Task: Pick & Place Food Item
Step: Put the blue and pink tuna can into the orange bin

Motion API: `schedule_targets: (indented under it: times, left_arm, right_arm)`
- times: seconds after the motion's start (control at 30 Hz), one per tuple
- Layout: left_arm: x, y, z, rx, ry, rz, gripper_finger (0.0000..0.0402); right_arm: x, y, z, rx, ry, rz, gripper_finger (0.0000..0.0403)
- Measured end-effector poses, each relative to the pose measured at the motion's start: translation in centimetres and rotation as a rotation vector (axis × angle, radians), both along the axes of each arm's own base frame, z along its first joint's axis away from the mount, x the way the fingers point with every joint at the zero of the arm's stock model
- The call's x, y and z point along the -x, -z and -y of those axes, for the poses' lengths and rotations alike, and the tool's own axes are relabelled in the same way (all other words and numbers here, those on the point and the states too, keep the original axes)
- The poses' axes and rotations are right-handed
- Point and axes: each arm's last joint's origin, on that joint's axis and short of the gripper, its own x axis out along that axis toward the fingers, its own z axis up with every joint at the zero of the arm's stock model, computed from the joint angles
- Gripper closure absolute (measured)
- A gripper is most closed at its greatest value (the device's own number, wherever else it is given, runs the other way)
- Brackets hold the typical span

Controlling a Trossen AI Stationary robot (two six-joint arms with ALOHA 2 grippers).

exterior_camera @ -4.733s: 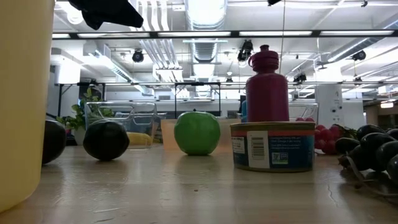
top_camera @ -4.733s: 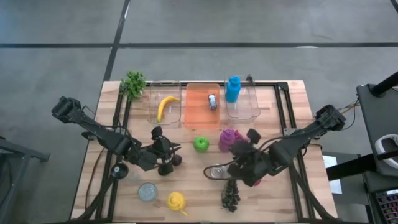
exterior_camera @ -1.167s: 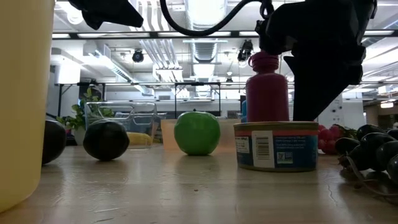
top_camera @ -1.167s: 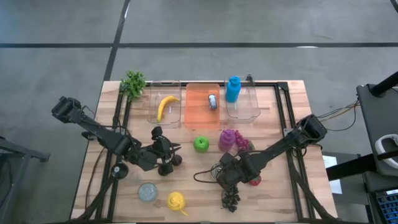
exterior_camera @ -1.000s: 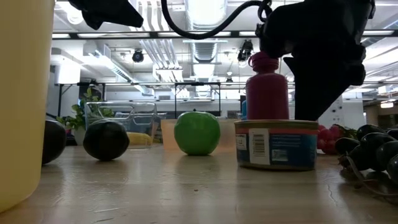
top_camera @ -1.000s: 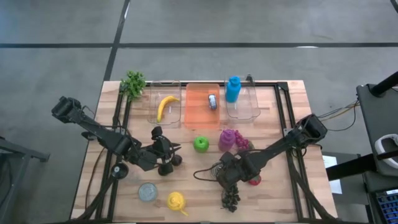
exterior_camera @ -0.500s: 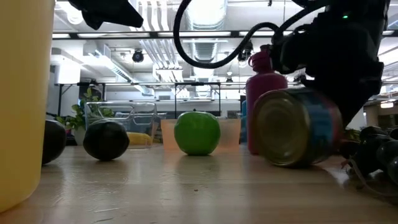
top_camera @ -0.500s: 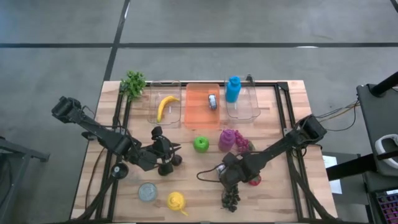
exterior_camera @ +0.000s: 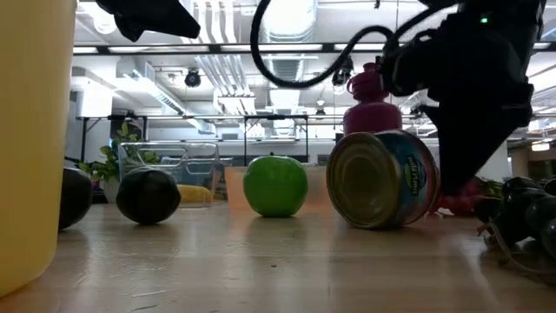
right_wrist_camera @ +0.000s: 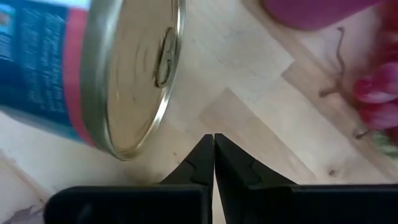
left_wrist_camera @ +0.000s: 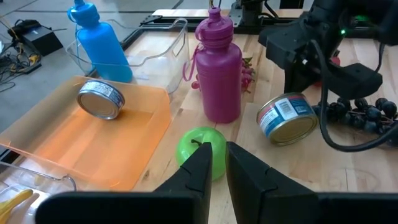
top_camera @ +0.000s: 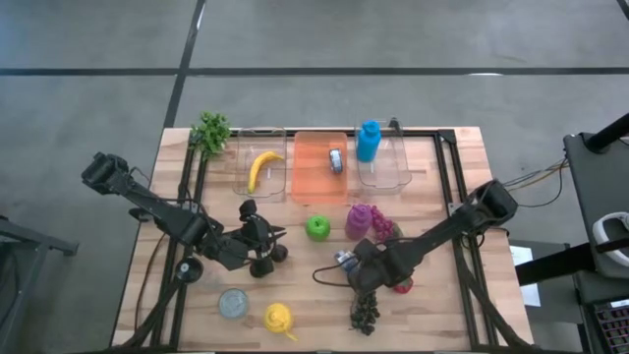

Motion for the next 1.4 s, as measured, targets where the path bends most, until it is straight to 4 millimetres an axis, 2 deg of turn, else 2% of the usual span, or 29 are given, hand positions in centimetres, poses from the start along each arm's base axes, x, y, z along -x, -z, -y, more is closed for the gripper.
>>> schedule_targets:
  times: [0.27,0.63,0.97,1.4]
  left_arm:
    - [0.0,0.0,0.0,-0.001,0.0,-0.001,0.0355]
    - [0.0,0.0,0.0,0.0,0.0,0.0,0.0355]
    - [0.0,0.0,0.0,-0.001,0.0,-0.001,0.0355]
    - [0.0,0.0,0.0,-0.002,0.0,-0.003,0.0355]
  right_arm:
    - [0.9,-2.9,-0.8,0.077,-0.049,0.141,0.0394]
    - [0.9,-6.9,-4.7,0.192,-0.183,0.359,0.0394]
    - [1.0,-6.5,-7.1,0.221,-0.257,0.352,0.0394]
    - [1.2,-6.4,-7.4,0.292,-0.324,0.358,0.0394]
